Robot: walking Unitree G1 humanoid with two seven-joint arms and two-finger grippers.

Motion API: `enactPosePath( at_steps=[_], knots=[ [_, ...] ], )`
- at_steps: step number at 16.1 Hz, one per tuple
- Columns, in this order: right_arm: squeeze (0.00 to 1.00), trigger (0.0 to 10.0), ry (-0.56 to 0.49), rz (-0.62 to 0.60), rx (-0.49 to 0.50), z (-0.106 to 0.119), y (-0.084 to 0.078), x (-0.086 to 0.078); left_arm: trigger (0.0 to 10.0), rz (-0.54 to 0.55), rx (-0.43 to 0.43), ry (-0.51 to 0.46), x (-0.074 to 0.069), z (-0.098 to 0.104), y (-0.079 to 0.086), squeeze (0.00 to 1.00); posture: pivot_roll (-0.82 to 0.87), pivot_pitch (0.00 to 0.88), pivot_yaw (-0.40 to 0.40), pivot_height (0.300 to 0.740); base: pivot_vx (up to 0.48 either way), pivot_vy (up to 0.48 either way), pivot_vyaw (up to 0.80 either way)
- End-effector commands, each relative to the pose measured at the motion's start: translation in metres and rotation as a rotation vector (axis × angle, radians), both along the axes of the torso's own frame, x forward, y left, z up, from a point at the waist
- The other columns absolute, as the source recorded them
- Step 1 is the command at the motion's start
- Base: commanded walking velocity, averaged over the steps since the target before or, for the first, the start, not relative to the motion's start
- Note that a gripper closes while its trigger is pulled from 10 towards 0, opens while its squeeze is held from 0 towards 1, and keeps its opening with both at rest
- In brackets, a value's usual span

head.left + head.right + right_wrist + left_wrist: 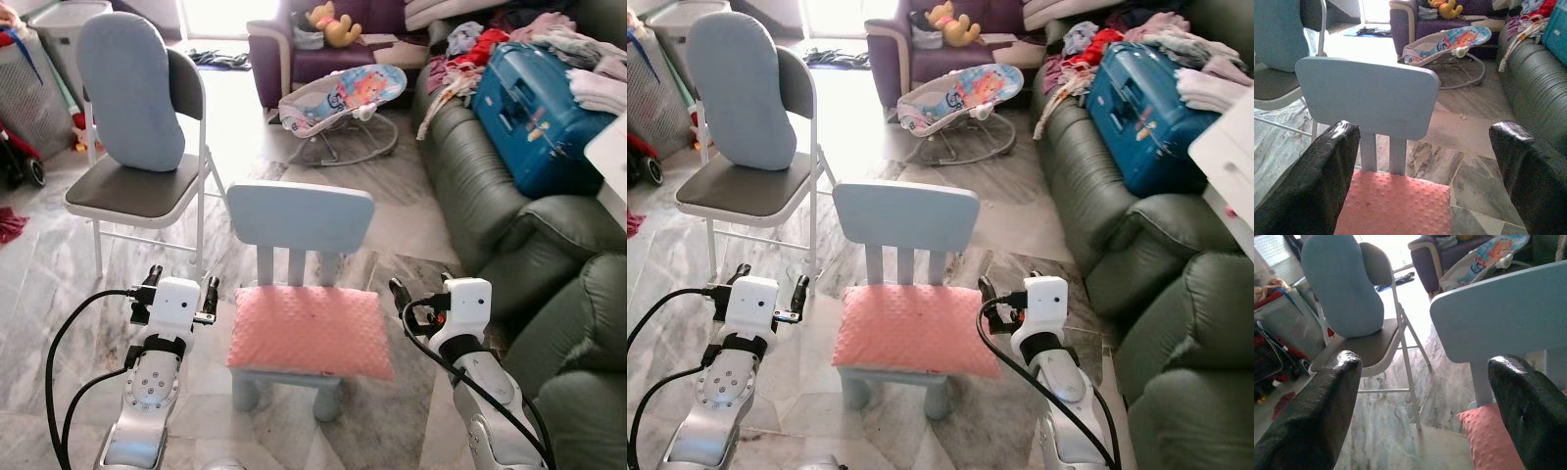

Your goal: Move the pillow to the sofa

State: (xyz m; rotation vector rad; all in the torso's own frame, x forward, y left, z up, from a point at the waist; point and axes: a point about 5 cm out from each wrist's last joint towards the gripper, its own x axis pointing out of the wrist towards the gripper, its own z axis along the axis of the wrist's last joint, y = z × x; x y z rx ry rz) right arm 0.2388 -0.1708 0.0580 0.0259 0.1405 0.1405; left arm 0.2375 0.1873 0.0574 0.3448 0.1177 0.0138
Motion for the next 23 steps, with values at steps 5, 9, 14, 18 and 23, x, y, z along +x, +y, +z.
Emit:
enactPosePath(
  at_steps=[5, 9, 14, 18, 23],
  knots=[
    [0.00, 10.0, -0.001, -0.002, 0.001, 0.0022, -0.0010, 0.0026, 10.0, -0.008, -0.010, -0.009, 0.0028, 0.0039, -0.0016, 0.00, -0.06, 0.000, -0.050, 0.740, 0.380, 0.000, 0.00],
    [0.00, 10.0, 0.000, -0.004, -0.001, 0.0023, -0.0016, 0.0033, 10.0, -0.005, -0.005, -0.009, 0.0036, 0.0039, -0.0009, 0.00, -0.06, 0.002, -0.049, 0.740, 0.331, 0.000, 0.00],
    [0.00, 10.0, 0.011, 0.004, -0.003, 0.0004, -0.0030, 0.0018, 10.0, 0.019, 0.016, -0.007, 0.0031, 0.0029, 0.0013, 0.00, -0.06, 0.007, -0.051, 0.740, 0.061, 0.000, 0.00],
    [0.00, 10.0, 0.015, 0.006, 0.003, 0.0006, -0.0020, 0.0033, 10.0, 0.031, 0.011, 0.001, 0.0021, 0.0025, 0.0034, 0.00, -0.05, 0.013, -0.053, 0.740, 0.000, 0.000, 0.00],
    [0.00, 10.0, 0.014, 0.010, 0.006, 0.0009, -0.0004, 0.0040, 10.0, 0.043, 0.019, 0.026, 0.0028, 0.0001, 0.0080, 0.00, -0.05, 0.017, -0.054, 0.740, 0.000, 0.384, 0.00]
  ],
)
